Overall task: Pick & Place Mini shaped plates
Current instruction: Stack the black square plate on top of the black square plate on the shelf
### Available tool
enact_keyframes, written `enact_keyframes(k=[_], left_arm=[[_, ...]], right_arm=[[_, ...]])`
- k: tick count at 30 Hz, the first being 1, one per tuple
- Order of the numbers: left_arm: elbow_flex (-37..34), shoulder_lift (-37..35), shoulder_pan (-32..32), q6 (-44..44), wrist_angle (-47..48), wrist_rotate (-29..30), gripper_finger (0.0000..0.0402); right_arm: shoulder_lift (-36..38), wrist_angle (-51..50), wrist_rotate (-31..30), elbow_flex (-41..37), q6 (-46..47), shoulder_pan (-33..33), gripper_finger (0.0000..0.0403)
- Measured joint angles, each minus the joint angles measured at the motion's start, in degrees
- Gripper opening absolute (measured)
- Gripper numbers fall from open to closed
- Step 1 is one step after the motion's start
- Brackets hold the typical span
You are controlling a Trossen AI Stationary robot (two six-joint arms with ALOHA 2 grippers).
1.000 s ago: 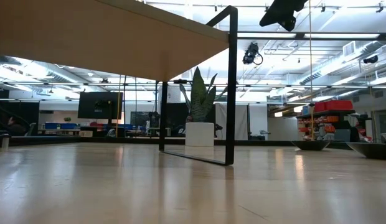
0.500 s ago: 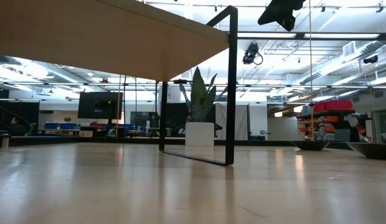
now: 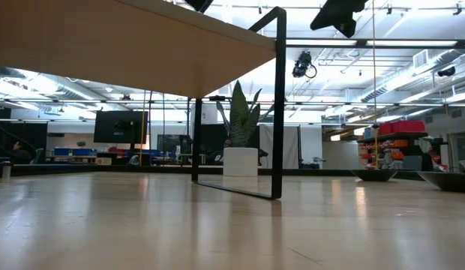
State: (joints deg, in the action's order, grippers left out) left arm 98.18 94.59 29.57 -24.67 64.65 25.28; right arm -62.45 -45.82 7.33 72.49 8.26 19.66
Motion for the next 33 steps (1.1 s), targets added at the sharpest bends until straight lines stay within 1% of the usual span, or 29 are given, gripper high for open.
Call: enact_keyframes(k=[2, 6, 8, 17, 25, 30, 33], left_arm=[[-1.31, 0.02, 0.39, 0.02, -0.23, 0.28, 0.0], [-3.6, 0.02, 0.93, -1.47, -1.46, 3.83, 0.0], [-4.13, 0.0, 1.03, -2.82, -1.83, 4.6, 0.0], [-4.31, 0.0, 1.0, -4.93, -3.17, 4.05, 0.0], [-10.27, 0.04, 0.49, -4.72, -5.59, 4.72, 0.0], [-10.35, 0.06, 0.54, -4.82, -7.09, 5.23, 0.0], [-10.33, 0.07, 0.5, -5.01, -7.53, 3.5, 0.0007]], right_arm=[[-0.01, 0.0, -0.96, 0.0, -0.57, 0.02, 0.0004], [0.0, 0.0, -1.08, -0.01, -1.67, 0.02, 0.0004], [-0.01, 0.0, -1.06, 0.0, -1.67, 0.02, 0.0004], [-0.01, 0.02, -0.89, 0.0, -1.7, 0.0, 0.0004], [-0.01, 0.02, -0.26, 0.0, -1.75, 0.0, 0.0004], [-0.01, 0.1, -0.27, 0.0, -1.74, 0.0, 0.0004], [-0.01, 0.19, -0.28, 0.0, -1.74, 0.0, 0.0004]])
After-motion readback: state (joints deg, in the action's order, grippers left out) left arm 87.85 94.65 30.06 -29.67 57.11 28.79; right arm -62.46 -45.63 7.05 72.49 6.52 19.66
